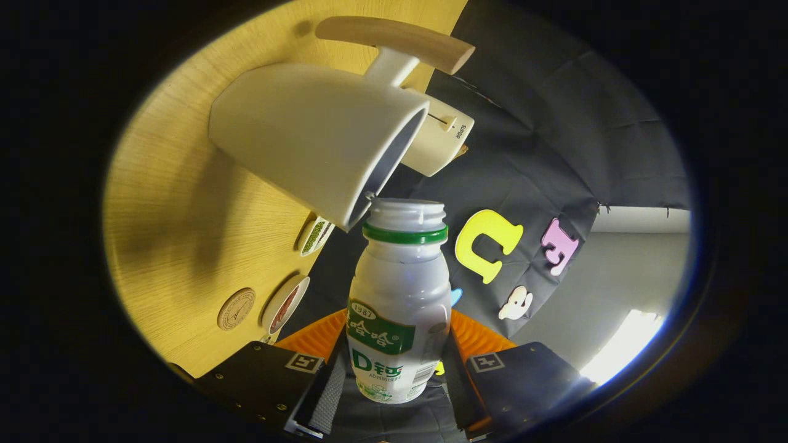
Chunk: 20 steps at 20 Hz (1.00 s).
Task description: Take the bottle from table, then pour the juice into the cup, finally place the bottle on the coaster
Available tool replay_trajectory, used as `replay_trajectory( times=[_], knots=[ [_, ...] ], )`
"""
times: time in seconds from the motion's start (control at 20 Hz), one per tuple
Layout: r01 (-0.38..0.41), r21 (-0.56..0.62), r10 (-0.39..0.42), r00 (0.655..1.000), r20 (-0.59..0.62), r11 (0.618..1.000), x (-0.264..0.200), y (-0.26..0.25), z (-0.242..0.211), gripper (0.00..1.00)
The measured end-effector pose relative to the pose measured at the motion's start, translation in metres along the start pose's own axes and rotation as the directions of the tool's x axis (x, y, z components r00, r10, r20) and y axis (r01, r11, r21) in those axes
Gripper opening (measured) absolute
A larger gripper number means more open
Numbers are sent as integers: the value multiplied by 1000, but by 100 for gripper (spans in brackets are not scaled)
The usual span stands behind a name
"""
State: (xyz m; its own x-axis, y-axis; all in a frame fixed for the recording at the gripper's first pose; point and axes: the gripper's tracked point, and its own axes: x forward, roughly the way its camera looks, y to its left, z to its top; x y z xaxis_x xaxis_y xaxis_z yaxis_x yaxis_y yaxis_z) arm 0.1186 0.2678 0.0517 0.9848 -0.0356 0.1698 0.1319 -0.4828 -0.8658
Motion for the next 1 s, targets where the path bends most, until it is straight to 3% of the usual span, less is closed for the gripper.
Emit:
replay_trajectory(
  times=[0.35,0.6,0.75,1.0],
  knots=[
    [1,17,-1,1000,4,1000,0,2,-1,71],
    [7,138,-11,1000,24,990,0,5,0,71],
    [-24,270,11,999,50,962,3,12,4,71],
    [-59,465,35,998,61,883,9,23,4,71]
  ],
)
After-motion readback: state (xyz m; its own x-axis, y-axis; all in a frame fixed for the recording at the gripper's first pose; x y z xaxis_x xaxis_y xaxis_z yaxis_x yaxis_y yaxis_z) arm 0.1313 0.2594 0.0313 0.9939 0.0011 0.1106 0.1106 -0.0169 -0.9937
